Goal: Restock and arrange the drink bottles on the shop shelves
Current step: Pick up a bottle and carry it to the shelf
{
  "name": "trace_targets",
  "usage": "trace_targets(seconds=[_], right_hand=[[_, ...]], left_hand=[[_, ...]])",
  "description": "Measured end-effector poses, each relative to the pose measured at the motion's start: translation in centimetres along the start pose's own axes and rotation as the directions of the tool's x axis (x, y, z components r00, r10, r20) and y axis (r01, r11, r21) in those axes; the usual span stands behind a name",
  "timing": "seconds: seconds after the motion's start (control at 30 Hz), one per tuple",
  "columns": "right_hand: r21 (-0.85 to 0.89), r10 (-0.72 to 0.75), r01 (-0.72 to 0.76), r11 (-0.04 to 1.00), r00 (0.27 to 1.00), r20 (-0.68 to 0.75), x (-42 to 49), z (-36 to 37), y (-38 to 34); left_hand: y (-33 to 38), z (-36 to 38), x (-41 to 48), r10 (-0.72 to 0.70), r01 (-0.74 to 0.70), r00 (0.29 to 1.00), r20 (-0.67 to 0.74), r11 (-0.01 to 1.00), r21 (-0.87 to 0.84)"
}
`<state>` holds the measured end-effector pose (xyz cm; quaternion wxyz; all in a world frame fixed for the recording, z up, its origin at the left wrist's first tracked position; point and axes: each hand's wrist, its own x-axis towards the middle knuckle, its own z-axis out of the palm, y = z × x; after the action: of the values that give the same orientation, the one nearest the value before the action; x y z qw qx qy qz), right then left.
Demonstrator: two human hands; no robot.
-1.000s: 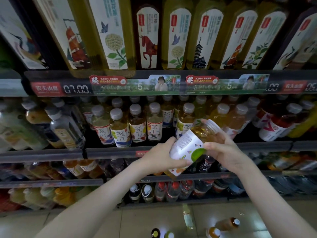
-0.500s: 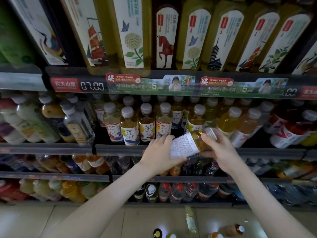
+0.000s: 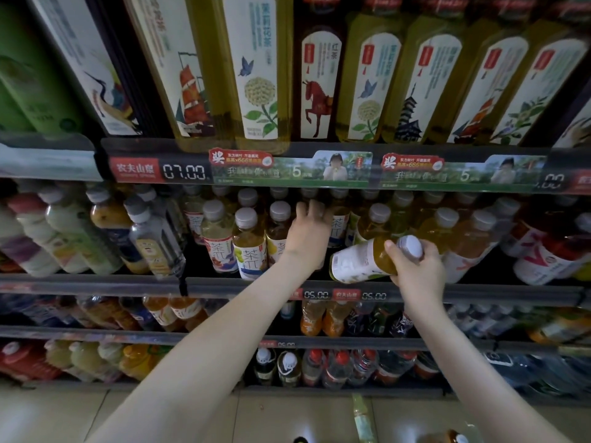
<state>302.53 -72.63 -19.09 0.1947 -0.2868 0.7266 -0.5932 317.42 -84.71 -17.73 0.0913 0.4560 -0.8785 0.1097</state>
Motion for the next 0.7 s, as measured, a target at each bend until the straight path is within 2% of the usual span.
trace_targets(seconds=[0.1,0.17,0.33,0.4,0.53,0.63,0.7], right_hand=[[0.089,0.087,-0.082,0.993,0.994,-0.059,0.1,1.4,-0.3],[0.101,0.096,-0.087,0.991,0.991,-0.091,0.0,2.3,-0.5],[-0.037,0.023,-0.026,0.999,0.995,-0.098,-0.5,3.8,-1.6],[-0.072,-0.008,0.003,0.997,0.998,-0.065,-0.7,4.4,-1.8],[-0.182,-0.113,0.114,0.977,0.993,0.014,-1.3,5.4,-1.9],[-0.343,-0.182,0.226,0.912,0.971,0.155,-0.9,5.5,-1.9],[-0.405,-0.175,0.281,0.87,0.944,0.28,-0.4,5.2,-1.8]], left_hand=[[0.0,-0.3,-0.9,0.04,-0.04,0.994,-0.102,0.999,0.0],[-0.6,0.0,-1.5,0.048,-0.052,0.988,-0.146,0.998,-0.026],[-1.0,0.9,-2.1,0.072,-0.075,0.963,-0.258,0.997,-0.003],[-1.2,1.2,-2.0,0.098,-0.101,0.945,-0.311,0.995,0.007],[-2.0,1.8,-0.8,0.165,-0.155,0.929,-0.331,0.986,0.057],[-2.4,2.1,0.0,0.168,-0.157,0.932,-0.322,0.986,0.06],[-2.6,2.4,0.0,0.164,-0.165,0.928,-0.335,0.986,0.026]])
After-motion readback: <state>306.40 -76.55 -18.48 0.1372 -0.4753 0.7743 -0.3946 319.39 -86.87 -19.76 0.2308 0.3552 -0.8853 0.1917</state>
